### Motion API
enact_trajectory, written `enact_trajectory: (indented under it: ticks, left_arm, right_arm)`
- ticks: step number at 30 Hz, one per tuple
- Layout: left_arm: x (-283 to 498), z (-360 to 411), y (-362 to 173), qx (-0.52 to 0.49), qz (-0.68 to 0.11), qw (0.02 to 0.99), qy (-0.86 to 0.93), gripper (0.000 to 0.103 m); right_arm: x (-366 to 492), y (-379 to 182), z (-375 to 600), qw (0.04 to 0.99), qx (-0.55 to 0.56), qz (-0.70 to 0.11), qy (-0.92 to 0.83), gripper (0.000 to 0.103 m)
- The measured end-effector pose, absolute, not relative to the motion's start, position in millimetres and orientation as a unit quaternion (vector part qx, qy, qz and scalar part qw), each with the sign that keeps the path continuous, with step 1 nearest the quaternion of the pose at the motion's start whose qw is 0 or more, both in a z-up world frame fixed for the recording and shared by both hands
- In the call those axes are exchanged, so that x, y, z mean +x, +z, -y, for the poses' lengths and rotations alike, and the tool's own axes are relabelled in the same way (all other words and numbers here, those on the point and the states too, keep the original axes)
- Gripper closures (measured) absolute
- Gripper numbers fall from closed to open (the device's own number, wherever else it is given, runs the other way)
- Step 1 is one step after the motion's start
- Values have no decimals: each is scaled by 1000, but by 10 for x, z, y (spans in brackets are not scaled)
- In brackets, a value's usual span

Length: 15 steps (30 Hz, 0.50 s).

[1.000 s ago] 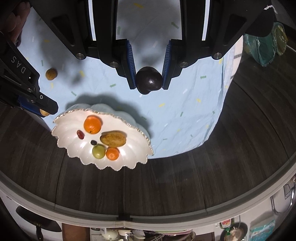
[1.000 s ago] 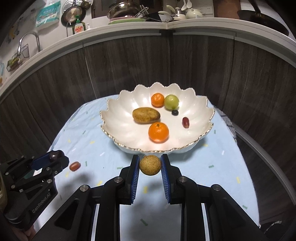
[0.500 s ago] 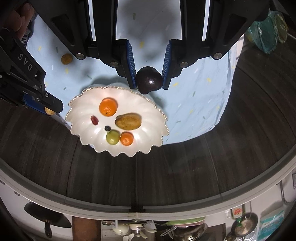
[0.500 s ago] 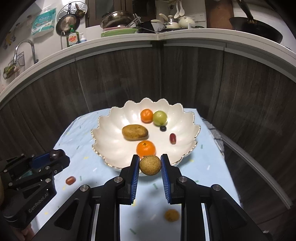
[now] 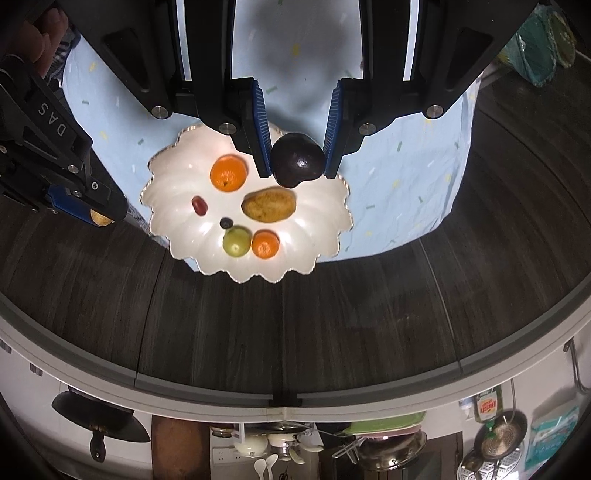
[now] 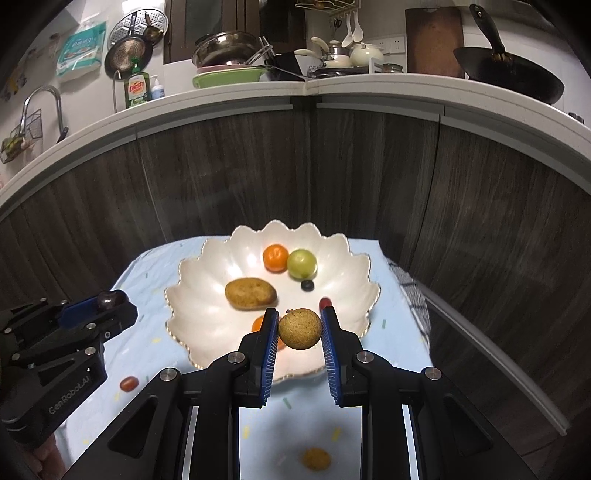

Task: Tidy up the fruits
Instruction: 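Carry the plum and longan over the white bowl with both tools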

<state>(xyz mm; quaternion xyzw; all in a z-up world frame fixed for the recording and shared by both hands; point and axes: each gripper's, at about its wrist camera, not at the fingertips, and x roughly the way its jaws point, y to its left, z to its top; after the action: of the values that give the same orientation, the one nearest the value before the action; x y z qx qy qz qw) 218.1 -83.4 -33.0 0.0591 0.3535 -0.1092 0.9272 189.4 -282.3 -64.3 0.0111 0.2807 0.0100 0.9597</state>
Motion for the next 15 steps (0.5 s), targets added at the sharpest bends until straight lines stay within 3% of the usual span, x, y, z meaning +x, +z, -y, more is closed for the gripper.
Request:
enact_trajectory:
  ticks: [15]
  left_arm:
    - [2536,947,-293,63,-353,926,-113,75]
  right_arm:
    - [2174,-534,2929,961,24,-276,3,78]
